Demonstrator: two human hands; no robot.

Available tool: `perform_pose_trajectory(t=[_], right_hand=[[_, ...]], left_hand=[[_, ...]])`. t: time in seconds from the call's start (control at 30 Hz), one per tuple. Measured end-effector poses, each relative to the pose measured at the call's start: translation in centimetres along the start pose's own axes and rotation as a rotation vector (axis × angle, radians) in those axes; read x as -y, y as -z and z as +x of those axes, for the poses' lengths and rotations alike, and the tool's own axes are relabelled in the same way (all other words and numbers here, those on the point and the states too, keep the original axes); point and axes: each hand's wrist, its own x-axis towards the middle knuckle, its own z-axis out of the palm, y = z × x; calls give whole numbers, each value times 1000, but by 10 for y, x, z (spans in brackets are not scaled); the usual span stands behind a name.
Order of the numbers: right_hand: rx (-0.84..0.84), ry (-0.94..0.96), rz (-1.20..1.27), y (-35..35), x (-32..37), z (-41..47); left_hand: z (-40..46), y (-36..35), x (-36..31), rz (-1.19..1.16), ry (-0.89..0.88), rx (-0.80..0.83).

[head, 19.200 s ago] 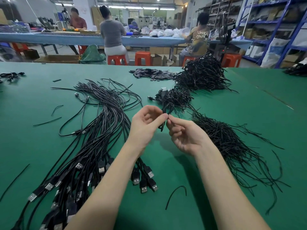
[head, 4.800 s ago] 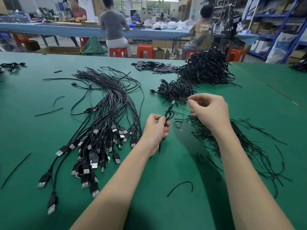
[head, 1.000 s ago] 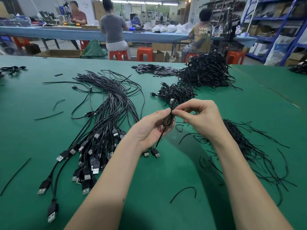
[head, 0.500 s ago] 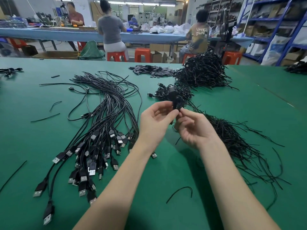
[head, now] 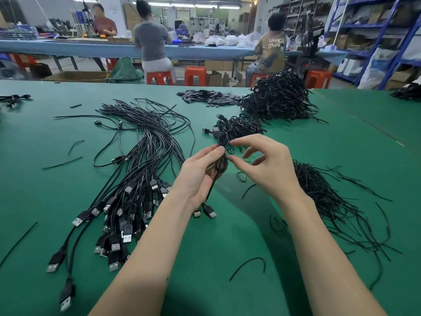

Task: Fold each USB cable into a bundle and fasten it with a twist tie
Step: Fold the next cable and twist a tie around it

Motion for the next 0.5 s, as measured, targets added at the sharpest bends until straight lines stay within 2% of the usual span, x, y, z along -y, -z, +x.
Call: perform_pose_trajectory(t=[0.1,0.2,0.5], right_hand=[[-70,63,-72,-2,0,0],[-68,71,-56,-3,2,0],[-42,87,-57,-6,2,-2]], left_hand=[[0,1,-2,25,17,8],[-1,0,-2,36,45,23],[-8,-3,-3,-178,220,-8]])
